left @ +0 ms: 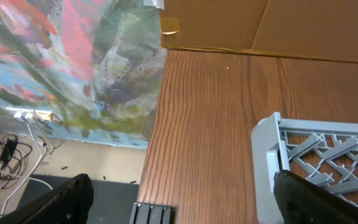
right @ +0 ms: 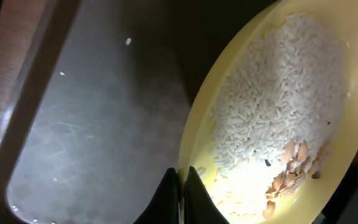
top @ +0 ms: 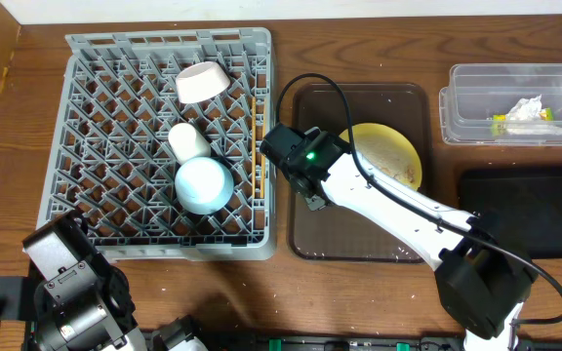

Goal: Sort waste into correct bins and load items into the dishwasher
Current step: 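Grasp the yellow plate's edge with the right gripper and tilt it up, then carry the yellow plate right over the black bin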

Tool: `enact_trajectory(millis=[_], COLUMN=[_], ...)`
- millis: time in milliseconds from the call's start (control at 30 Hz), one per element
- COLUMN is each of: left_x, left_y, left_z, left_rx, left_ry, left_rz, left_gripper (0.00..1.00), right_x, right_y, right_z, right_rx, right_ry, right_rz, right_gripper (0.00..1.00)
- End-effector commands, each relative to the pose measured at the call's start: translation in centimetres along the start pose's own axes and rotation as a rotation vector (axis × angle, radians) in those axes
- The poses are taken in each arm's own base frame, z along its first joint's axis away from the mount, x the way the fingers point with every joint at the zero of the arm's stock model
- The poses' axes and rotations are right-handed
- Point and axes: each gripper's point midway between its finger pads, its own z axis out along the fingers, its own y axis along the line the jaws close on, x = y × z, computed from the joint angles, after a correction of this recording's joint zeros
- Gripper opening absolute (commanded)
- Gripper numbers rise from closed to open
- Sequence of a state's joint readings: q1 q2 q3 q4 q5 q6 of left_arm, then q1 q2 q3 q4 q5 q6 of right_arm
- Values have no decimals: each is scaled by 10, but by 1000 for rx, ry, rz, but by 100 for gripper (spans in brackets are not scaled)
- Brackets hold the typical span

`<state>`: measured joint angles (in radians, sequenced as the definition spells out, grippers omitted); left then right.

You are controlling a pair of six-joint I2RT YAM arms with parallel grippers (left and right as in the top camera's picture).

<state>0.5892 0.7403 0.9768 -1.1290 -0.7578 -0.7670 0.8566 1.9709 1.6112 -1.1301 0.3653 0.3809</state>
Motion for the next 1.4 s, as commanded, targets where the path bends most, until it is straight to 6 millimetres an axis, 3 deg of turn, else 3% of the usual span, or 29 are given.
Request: enact_trajectory(millis=[0, 200, 500, 667, 967, 1367], left_x=[-5, -5, -5, -5, -5, -5], left_y=[2, 2, 2, 2, 2, 2], left_z=[-2, -2, -2, -2, -2, -2], left_rx=[-3, -3, -3, -3, -3, -3], left_ry=[-10, -10, -10, -10, -10, -10], left_rz=[-29, -30, -29, -30, -30, -30], left_gripper=[94, 94, 94, 94, 94, 94], right_x=[-9, -17, -29, -31, -14, 19], right_y=[-24, -41, -85, -126, -206, -268], right_z=[-9, -23, -35, -27, -7, 23], right_rx=[144, 167, 183, 216, 266, 112], right_ry=[-48, -53, -45, -29, 44, 190], right_rz=[22, 76, 272, 440, 767, 1154], right_gripper=[1, 1, 1, 1, 1, 1])
